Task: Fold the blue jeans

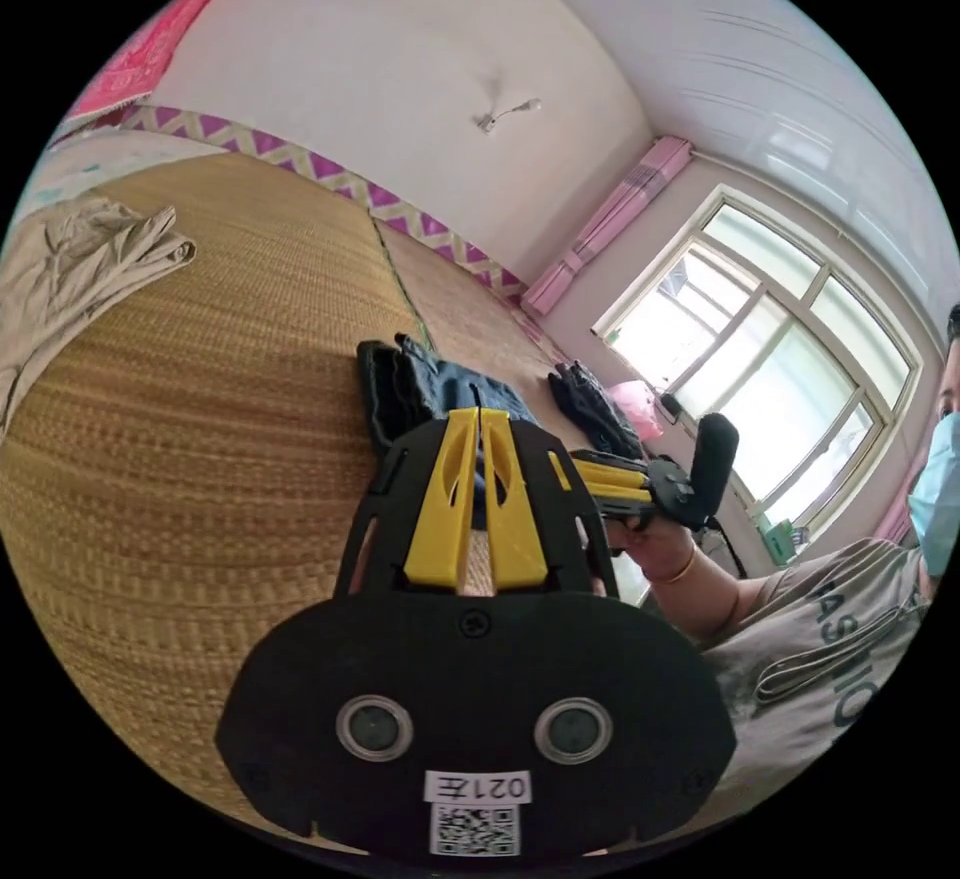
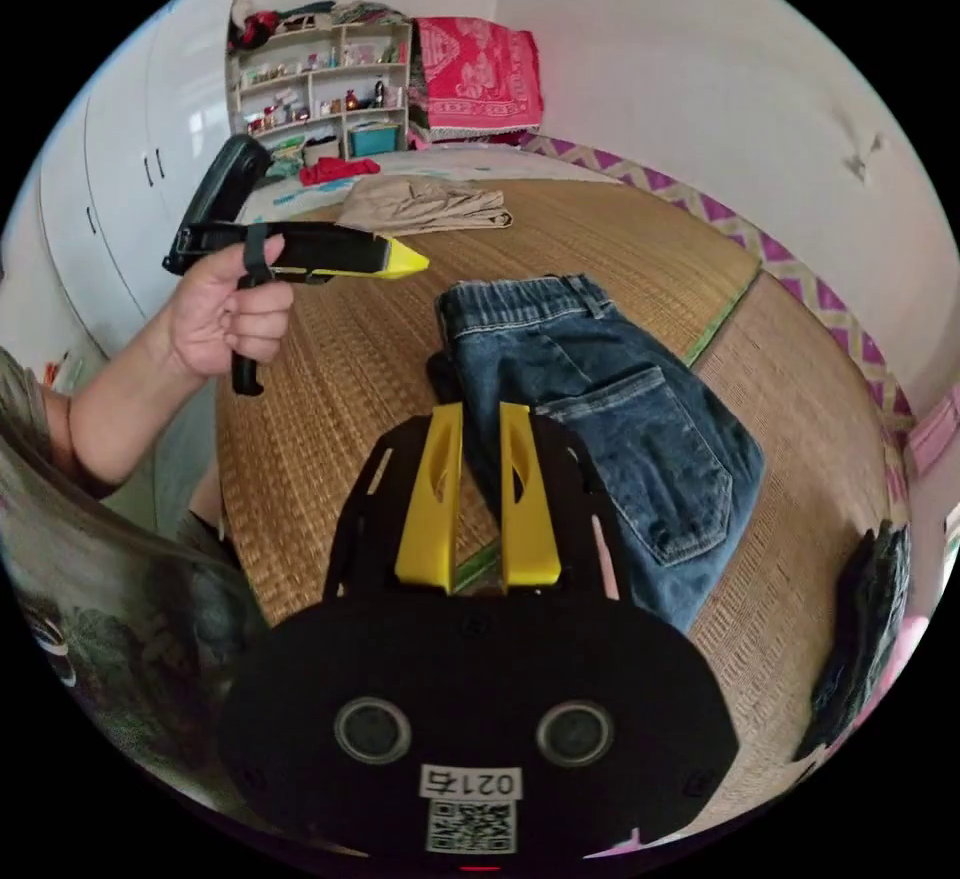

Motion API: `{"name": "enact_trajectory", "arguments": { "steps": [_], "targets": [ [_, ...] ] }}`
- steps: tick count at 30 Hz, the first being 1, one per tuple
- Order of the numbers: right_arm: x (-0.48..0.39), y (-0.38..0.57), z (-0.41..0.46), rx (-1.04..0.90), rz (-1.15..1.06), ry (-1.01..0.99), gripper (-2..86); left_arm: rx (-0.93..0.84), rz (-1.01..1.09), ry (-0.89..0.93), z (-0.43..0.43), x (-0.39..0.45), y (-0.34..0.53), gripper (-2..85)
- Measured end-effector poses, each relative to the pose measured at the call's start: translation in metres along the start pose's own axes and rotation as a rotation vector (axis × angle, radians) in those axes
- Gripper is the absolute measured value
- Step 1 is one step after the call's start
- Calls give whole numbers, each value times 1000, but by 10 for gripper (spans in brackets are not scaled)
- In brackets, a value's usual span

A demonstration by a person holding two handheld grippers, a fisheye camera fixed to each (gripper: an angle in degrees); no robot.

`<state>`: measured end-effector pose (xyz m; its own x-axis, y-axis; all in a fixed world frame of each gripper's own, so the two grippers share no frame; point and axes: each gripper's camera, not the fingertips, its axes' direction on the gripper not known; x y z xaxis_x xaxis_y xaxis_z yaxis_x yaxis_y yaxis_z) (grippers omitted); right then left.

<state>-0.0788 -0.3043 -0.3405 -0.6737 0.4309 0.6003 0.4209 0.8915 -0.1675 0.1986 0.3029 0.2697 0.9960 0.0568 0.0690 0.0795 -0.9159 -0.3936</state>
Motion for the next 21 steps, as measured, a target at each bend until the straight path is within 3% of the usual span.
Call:
{"name": "enact_trajectory", "arguments": {
  "steps": [3,4,5,10,15,17,21],
  "targets": [
    [65,32,-31,83,158,72,46,-55,58,-202,39,3,-23,-10],
    [91,46,-40,106,215,94,41,-203,21,-329,71,-14,-24,-9],
    [114,59,-46,113,255,109,39,-325,-34,-337,92,-38,-20,-9],
    [206,113,-55,57,408,176,63,-284,-242,-149,64,-79,-32,-7],
    [324,164,-26,-21,630,-123,106,-159,-343,50,25,-101,-47,46],
    [377,187,-1,-50,736,-282,117,-305,-348,122,47,-114,-56,132],
    [437,213,34,-71,854,-514,124,-460,-343,140,82,-120,-63,147]
  ]
}}
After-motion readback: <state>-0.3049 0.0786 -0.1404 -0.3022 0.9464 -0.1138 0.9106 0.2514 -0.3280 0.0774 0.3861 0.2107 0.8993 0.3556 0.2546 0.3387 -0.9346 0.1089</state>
